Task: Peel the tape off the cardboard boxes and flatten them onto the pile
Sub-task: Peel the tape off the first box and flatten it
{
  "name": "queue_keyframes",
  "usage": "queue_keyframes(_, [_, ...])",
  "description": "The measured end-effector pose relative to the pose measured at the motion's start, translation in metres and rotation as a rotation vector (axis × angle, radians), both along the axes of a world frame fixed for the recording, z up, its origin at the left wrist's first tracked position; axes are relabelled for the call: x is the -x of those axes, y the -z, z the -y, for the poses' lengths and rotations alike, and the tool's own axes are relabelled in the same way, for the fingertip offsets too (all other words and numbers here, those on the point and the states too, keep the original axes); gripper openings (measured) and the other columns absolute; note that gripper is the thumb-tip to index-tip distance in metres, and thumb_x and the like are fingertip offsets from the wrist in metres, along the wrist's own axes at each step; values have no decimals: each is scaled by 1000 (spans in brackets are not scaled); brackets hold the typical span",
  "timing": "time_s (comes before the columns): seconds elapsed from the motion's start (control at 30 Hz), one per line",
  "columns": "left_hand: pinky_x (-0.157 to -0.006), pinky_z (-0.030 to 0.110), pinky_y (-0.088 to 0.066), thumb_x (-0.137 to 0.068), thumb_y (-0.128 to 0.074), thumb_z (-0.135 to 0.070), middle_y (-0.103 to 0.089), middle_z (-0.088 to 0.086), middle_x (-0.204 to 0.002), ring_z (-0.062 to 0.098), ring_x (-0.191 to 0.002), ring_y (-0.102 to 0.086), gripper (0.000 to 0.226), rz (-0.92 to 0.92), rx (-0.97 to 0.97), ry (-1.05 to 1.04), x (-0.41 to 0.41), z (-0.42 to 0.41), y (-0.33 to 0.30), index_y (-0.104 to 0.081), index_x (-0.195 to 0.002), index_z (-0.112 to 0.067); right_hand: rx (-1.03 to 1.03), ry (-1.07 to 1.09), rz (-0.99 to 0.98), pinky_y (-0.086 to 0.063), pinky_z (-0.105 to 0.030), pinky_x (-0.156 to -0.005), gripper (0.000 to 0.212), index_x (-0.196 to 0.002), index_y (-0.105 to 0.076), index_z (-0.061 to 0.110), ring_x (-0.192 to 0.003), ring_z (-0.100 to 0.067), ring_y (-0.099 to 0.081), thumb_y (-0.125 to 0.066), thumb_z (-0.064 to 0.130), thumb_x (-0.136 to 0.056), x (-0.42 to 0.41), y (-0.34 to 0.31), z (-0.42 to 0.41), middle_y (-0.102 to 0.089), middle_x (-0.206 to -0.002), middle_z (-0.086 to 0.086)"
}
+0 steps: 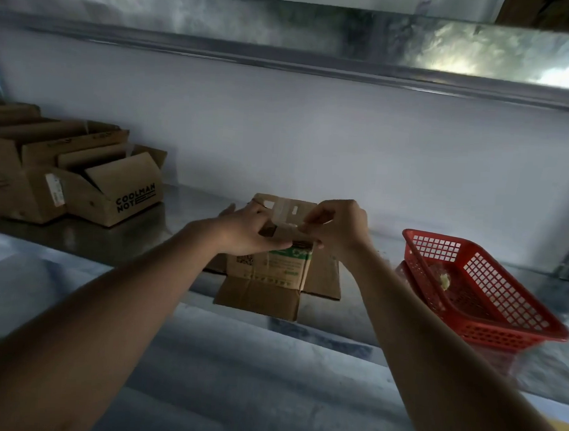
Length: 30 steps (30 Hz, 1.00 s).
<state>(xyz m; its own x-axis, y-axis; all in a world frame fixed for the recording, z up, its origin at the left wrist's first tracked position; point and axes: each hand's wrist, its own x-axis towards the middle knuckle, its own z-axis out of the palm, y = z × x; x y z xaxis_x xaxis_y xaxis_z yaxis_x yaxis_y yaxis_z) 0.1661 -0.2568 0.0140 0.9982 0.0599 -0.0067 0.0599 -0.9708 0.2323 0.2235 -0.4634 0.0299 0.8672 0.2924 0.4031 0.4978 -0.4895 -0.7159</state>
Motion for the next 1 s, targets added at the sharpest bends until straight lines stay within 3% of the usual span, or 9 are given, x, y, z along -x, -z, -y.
queue_keyframes(0.1, [-124,48,3,-67,-42,-103,-23,-12,-169,25,-157,-15,109,-11,30,33,6,-8,-5,-38,-156,-39,25,47,198,-55,-13,-64,15,-74,-78,29,-66,2,-68,-89,19,-75,1,0,-2,-70,-67,18])
queue_keyframes(0.17, [-124,45,3,-64,-45,-103,-27,-15,-165,20,-155,-20,105,-15,50,71,7,-11,-6,-43,-150,-43,67,30,316,-54,-15,-66,15,-76,-79,27,-71,-1,-69,-83,13,-80,3,-2,-5,-72,-71,17])
queue_keyframes(0.27, [-124,50,-11,-58,-50,-102,-24,-21,-162,24,-157,-9,110,-44,115,82,9,-14,-4,-41,-149,-42,223,25,462,-58,-34,-69,17,-83,-80,17,-77,-18,-70,-70,4,-86,5,-6,-9,-76,-83,2])
queue_keyframes(0.4, [-118,56,-31,-61,-45,-104,-28,-21,-155,28,-153,-21,107,-29,147,74,12,-11,-2,-43,-147,-41,401,-9,575,-50,-33,-64,22,-91,-78,8,-83,-30,-68,-59,-2,-91,5,-6,-16,-74,-97,-7])
queue_keyframes(0.53, [-102,52,-48,-62,-45,-105,-42,-10,-138,23,-130,-47,87,17,114,104,7,-6,-2,-55,-121,-41,498,-72,511,-53,-37,-73,18,-97,-78,8,-92,-29,-68,-62,3,-94,6,-4,-23,-73,-102,-8])
queue_keyframes(0.63, [-90,49,-57,-67,-58,-98,-59,-12,-124,13,-112,-61,73,38,277,166,5,-8,1,-59,-114,-41,567,-104,389,-57,-39,-84,20,-103,-80,14,-97,-27,-68,-64,5,-94,6,-5,-22,-74,-105,-6])
queue_keyframes(0.73, [-93,45,-56,-66,-64,-95,-61,-19,-126,9,-116,-60,75,43,342,170,7,-10,5,-54,-123,-47,644,-138,312,-58,-39,-89,28,-109,-80,18,-101,-24,-67,-61,4,-94,6,-10,-20,-75,-108,-4])
queue_keyframes(0.83, [-97,42,-52,-65,-63,-97,-57,-21,-137,9,-124,-56,88,29,336,166,8,-11,6,-45,-136,-47,745,-225,256,-61,-40,-82,27,-106,-80,22,-92,-21,-69,-61,7,-94,7,-19,-18,-74,-100,-2])
queue_keyframes(1.0, [-100,43,-47,-65,-62,-97,-53,-21,-147,11,-132,-52,96,23,330,163,10,-9,5,-40,-144,-48,631,-251,230,-61,-35,-86,31,-117,-76,22,-89,-14,-72,-75,8,-89,4,-23,-20,-76,-101,1])
